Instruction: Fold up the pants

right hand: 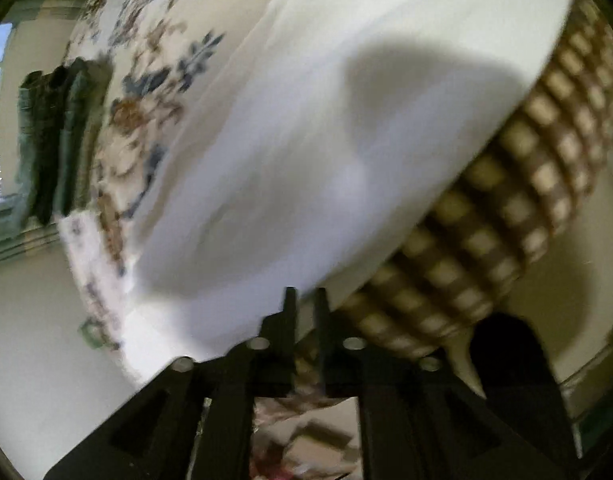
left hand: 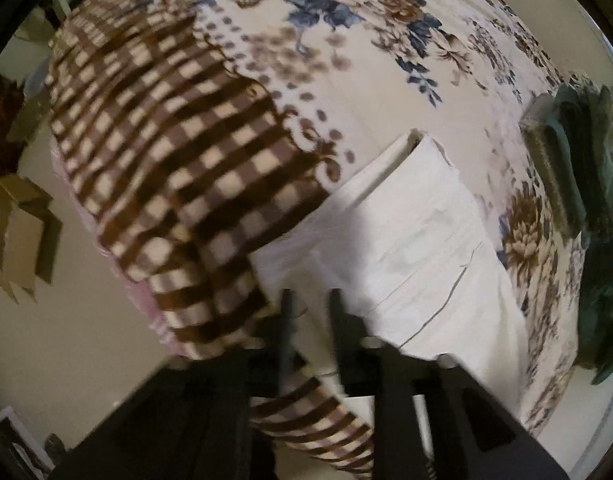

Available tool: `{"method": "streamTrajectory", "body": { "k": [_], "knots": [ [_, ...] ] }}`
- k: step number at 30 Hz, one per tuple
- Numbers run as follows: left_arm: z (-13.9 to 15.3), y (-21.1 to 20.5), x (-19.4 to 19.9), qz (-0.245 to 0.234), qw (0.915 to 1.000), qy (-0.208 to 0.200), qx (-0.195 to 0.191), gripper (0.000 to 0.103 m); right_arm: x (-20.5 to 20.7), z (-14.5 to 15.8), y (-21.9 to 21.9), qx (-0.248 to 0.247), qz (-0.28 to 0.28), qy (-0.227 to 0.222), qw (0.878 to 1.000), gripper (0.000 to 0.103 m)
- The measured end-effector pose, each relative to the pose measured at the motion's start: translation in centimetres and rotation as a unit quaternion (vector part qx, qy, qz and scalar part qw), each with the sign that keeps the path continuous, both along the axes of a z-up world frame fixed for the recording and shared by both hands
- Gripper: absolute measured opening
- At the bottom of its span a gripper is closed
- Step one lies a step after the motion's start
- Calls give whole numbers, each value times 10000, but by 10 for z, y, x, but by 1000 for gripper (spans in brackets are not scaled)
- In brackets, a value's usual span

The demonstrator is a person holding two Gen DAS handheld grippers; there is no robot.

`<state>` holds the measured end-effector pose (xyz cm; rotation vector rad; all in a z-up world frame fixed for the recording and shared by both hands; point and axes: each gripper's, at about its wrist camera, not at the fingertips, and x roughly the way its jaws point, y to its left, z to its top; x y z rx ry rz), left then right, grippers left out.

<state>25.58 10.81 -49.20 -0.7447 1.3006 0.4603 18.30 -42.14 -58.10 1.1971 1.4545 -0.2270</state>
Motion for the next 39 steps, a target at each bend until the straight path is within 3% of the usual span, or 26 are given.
{"method": "streamTrajectory", "body": {
  "k": [1, 5, 7, 8, 9, 10, 13, 17, 20, 23, 25, 26, 27, 29, 31, 32, 36, 39],
  "knots": [
    [-4, 0, 3, 19, 10000, 36, -35, 31, 1, -1, 5, 69, 33, 28, 10000, 38],
    [-26, -4, 16, 46, 9994, 230, -237, 33, -1, -16, 26, 455, -114, 146, 9988, 39],
    [-38, -6, 21, 24, 9990, 415, -131, 33, -2, -24, 37, 520, -269, 173, 9981, 38],
    [-41, -7, 22, 65, 9992, 376, -83, 33, -3, -26, 41, 479, -340, 192, 9981, 31],
    [-38, -9, 21, 85, 9995, 295, 50, 24, -4, -26, 44, 372, -402, 198, 9983, 13],
    [-34, -12, 20, 57, 9997, 183, 170, 12, -5, -24, 46, 225, -399, 213, 9987, 8],
    [-3, -25, 17, -307, 9968, -219, 710, 9, -8, -13, 52, -65, -304, 226, 9993, 3],
    [18, -12, 1, -187, 9970, -376, 643, 9, -11, 13, 62, -362, 30, 46, 9993, 3],
    [1, 1, -3, -125, 9989, -210, 389, 11, -12, 10, 67, -384, 232, 115, 9989, 3],
    [-24, 6, 1, -215, 9996, 143, 113, 15, -11, -8, 62, -205, 356, 372, 9985, 9],
    [-16, 7, 2, -310, 9995, 30, 105, 16, -8, -1, 56, -145, 505, 373, 9979, 20],
    [-9, 3, 3, -462, 9988, 16, 179, 17, -7, 6, 52, -178, 554, 265, 9980, 35],
    [0, -2, 5, -652, 9974, 19, 299, 18, -7, 17, 47, -270, 628, 148, 9976, 48],
    [20, -17, 8, -1008, 9926, -35, 679, 30, -6, 38, 35, -454, 745, -41, 9962, 54],
    [37, -41, 13, -1441, 9839, -72, 1054, 68, -2, 54, 15, -599, 761, -71, 9953, 59],
    [41, -52, 16, -1585, 9798, -89, 1214, 76, 1, 60, 5, -640, 719, -102, 9953, 61],
    [53, -116, 34, -2198, 9640, -295, 1466, 79, 15, 78, -56, -951, 501, -276, 9938, 61],
    [46, -176, 51, -2533, 9596, -311, 1182, 79, 23, 87, -124, -1446, 209, -324, 9887, 61]
  ]
}}
